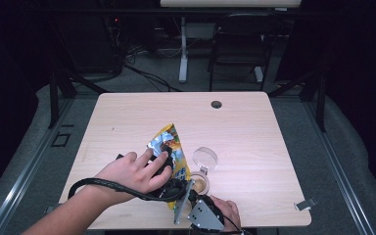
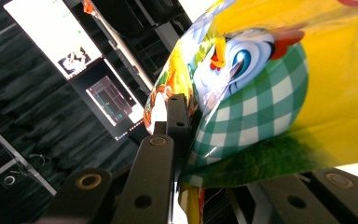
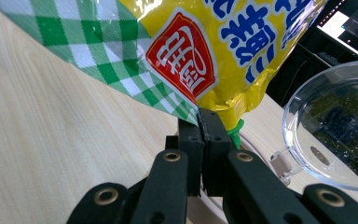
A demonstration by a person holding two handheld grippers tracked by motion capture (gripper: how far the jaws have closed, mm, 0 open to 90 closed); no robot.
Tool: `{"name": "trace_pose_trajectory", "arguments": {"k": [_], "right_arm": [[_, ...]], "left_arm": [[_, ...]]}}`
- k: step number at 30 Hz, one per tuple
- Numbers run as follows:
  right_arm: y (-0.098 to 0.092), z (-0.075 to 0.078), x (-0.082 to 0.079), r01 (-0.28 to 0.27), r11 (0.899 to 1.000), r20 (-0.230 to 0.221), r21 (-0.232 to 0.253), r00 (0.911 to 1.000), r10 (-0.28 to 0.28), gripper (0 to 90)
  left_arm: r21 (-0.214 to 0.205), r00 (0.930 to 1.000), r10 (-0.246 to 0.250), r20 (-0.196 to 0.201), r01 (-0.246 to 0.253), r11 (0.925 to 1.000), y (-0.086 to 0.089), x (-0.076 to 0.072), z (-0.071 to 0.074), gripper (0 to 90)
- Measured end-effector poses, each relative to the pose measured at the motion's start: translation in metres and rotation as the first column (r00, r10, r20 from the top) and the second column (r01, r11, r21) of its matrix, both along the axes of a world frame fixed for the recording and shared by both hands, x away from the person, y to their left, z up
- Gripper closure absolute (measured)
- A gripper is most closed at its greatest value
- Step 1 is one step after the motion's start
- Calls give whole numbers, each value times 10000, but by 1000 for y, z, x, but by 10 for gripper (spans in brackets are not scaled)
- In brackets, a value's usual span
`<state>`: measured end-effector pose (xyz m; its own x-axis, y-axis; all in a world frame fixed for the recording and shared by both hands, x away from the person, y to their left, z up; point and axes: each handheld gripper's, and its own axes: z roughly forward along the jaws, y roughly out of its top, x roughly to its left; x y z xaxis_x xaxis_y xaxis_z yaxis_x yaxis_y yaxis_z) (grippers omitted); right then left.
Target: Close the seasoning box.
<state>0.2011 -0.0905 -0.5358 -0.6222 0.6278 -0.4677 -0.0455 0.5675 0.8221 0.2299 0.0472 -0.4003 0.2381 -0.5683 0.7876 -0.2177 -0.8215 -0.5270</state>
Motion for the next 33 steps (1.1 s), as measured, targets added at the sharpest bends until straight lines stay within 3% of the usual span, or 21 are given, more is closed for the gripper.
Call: {"name": "trace_pose_trajectory", "arguments": {"k": [33], "right_arm": [[0,-1,0,-12,10000,51,44,10000,12,886]], "left_arm": [[13,10000,13,0,-13,10000,-1,-1,0,827]]}}
